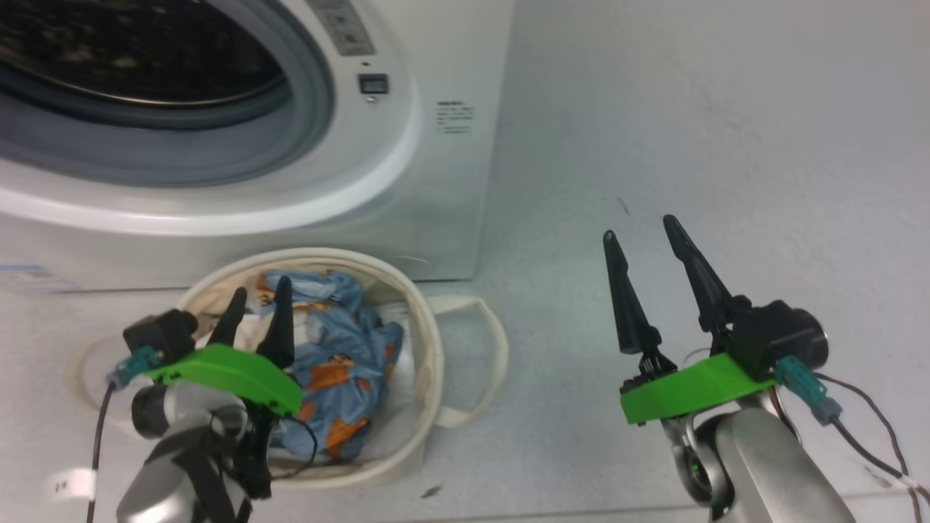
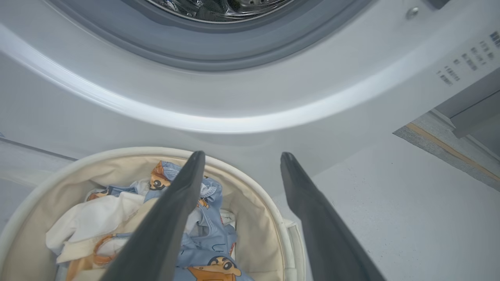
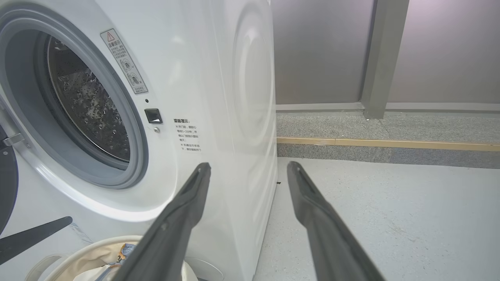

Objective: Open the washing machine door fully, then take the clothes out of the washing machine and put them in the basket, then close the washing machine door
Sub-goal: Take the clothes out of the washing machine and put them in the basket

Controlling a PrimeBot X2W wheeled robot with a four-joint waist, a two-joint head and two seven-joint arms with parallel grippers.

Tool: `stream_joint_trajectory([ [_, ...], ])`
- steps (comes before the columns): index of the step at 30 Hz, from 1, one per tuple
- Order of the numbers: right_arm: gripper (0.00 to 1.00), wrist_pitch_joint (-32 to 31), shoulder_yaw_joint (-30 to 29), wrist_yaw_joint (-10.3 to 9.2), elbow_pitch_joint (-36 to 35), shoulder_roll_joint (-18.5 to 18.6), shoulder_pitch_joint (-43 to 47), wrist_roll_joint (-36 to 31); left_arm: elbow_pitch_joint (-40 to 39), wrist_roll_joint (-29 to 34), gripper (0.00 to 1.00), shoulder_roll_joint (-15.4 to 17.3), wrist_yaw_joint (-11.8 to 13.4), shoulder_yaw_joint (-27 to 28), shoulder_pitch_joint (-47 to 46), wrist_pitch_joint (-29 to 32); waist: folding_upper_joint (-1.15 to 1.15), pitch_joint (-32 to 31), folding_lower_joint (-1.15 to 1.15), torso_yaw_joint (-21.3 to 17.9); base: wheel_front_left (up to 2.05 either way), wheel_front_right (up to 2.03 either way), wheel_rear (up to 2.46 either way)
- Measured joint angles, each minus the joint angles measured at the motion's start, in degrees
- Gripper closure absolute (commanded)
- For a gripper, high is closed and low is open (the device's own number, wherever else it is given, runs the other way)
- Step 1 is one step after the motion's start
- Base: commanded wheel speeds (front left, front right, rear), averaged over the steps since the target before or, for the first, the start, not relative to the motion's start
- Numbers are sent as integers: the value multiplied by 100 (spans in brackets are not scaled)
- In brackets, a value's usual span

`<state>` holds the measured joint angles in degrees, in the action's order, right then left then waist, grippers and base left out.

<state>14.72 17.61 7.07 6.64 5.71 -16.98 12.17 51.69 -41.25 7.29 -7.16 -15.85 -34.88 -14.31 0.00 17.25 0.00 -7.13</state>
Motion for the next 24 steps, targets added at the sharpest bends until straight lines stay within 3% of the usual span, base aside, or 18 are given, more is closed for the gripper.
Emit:
stream_joint_trajectory([
  [14,0,0,41,0,203,-12,355,112,-2459,1144,0,419,0,14,1393,0,0,-648,0,618,0,0,0],
  [24,0,0,62,0,266,-11,466,201,-3523,1470,0,757,0,349,2209,-1,0,-930,0,935,0,0,0],
])
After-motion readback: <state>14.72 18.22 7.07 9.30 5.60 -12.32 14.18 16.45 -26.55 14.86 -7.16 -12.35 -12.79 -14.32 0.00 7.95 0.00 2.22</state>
